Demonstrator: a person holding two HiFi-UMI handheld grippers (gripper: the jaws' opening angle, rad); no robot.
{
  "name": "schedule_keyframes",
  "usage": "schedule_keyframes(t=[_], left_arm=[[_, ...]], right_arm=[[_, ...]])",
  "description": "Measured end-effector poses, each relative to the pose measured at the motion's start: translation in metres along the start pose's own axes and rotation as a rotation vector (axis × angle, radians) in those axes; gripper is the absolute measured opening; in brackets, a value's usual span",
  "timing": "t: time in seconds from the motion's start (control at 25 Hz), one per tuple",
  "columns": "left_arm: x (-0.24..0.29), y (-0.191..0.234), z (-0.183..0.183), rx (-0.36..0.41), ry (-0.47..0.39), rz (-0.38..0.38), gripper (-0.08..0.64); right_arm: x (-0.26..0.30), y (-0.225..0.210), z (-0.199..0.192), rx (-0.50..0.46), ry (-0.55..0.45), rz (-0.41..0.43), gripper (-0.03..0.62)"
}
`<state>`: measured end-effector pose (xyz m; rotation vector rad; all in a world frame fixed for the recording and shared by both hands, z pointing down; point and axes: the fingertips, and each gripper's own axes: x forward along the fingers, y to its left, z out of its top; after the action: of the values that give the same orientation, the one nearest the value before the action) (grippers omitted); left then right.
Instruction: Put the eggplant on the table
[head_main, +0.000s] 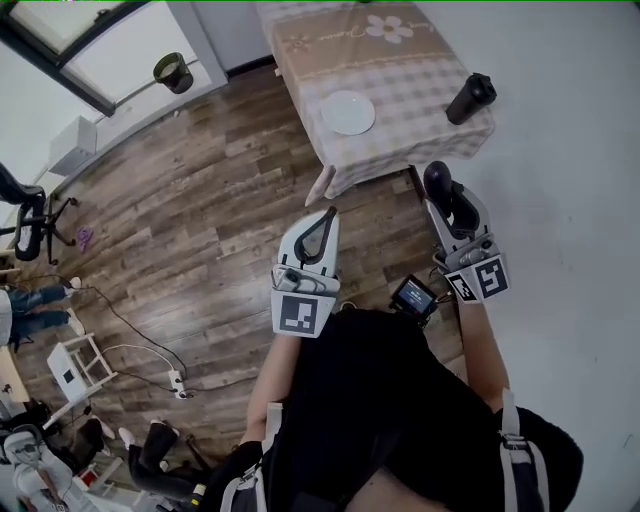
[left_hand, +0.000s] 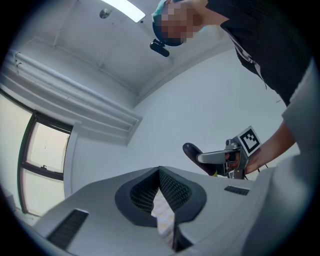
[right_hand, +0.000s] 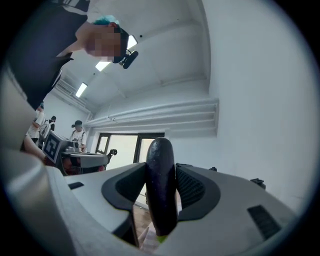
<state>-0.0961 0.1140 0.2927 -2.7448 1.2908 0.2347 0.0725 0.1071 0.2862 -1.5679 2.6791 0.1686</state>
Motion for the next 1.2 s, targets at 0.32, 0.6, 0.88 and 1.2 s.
schedule_keyframes(t=[0.32,0.6,0.88,1.2], left_arm=[[0.033,0.066,-0.03,-0.003,0.044,-0.049,0.002],[0.064,0.095,-0.047,-0.021,0.07,0.021,0.002],[0.093,0.088,-0.063,-0.014,0.116,0.146,0.002],[0.113,0.075,-0.092,-0.005,0.169,0.284,0.002]], right_arm=[[0.089,-0.027,0.014,-0.179,0.043,0.019,0.195],[0.156,-0.049,0.007,-0.319,0.063,0.133,0.195],[0.207,-0.07,-0.013,-0.494,0.048,0.339,0.195],[0.231,-0.084,-0.086,-0.762,0.166,0.554,0.195]])
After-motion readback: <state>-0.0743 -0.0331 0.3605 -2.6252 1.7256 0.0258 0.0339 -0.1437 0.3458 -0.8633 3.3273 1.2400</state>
